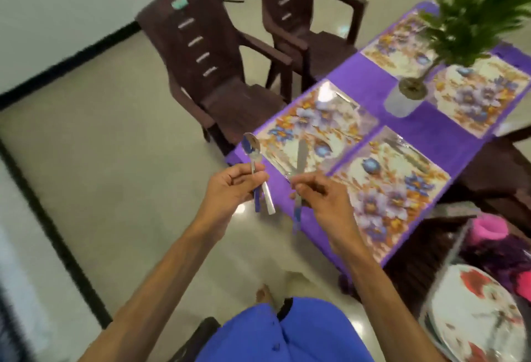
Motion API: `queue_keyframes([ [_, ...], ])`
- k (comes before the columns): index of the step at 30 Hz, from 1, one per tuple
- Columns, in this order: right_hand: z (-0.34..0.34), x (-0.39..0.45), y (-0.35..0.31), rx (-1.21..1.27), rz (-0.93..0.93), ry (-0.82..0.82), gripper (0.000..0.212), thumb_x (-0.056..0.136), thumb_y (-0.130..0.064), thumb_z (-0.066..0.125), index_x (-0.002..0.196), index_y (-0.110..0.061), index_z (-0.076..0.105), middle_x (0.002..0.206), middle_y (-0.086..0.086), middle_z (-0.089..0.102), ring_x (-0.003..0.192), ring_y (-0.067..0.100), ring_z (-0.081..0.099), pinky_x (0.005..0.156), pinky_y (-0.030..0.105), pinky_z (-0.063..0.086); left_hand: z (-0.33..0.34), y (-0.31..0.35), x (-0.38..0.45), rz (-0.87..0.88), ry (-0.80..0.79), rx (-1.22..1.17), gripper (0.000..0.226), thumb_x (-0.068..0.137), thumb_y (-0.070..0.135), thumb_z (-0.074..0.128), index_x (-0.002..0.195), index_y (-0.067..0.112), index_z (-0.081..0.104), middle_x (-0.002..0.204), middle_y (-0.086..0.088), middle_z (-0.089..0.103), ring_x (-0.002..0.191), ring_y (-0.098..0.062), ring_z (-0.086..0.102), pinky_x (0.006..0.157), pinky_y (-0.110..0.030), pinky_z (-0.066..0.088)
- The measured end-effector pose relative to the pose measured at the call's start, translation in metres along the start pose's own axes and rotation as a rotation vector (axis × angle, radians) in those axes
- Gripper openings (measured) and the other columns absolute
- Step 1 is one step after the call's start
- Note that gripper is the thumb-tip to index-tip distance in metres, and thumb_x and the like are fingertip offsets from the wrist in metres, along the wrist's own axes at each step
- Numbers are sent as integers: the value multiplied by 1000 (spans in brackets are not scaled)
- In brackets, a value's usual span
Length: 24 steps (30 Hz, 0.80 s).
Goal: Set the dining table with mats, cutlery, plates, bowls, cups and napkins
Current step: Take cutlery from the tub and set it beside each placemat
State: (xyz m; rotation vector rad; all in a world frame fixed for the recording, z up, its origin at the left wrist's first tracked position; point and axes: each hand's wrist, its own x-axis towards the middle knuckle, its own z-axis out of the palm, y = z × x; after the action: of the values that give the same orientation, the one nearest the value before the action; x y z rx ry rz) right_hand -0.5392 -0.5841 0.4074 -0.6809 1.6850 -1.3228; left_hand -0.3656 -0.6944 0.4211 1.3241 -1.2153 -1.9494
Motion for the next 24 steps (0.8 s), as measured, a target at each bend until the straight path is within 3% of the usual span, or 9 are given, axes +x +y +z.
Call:
queue_keyframes([
  [2,46,31,-14,-53,-14,-58,24,96,0,65,102,-17,81,100,2,79,93,28,76,93,50,59,-39,20,25,24,58,-11,21,90,7,78,110,6,78,99,-9,79,88,-19,72,89,-36,59],
  [6,129,108,-49,-41,-19,-74,25,96,1,63,108,-14,80,99,-2,80,89,18,77,87,33,59,-104,70,90,64,129,-11,26,90,8,78,116,7,78,105,-4,81,91,-16,76,80,-23,61],
  [11,226,218,-100,-4,-39,-70,14,95,-21,73,107,-21,81,96,-1,80,89,19,76,90,43,61,-177,140,188,100,207,19,26,88,10,81,114,7,80,105,-4,81,97,-21,78,90,-28,62],
  [15,307,301,-160,-10,-103,-90,18,88,-28,81,104,-20,82,95,-7,80,91,9,76,87,30,61,-241,207,268,153,262,160,27,85,23,85,111,14,82,99,1,82,95,-21,79,88,-31,63],
  [18,363,359,-193,-15,-106,-131,24,83,-34,87,104,-23,82,95,-7,79,89,9,75,83,29,61,-288,254,320,211,260,255,27,82,33,85,107,23,84,95,5,82,91,-17,79,91,-37,62],
  [22,444,459,-214,18,-86,-91,18,83,-31,85,100,-26,83,89,-3,78,77,9,71,72,32,56,-346,308,411,318,240,428,16,90,25,80,105,30,84,88,14,80,86,-3,76,86,-33,62],
  [24,485,512,-223,96,-46,-52,17,83,-24,85,99,-20,83,89,2,79,82,17,75,78,38,60,-379,335,461,357,208,461,17,92,28,79,108,28,84,95,14,81,93,-2,76,89,-33,61],
])
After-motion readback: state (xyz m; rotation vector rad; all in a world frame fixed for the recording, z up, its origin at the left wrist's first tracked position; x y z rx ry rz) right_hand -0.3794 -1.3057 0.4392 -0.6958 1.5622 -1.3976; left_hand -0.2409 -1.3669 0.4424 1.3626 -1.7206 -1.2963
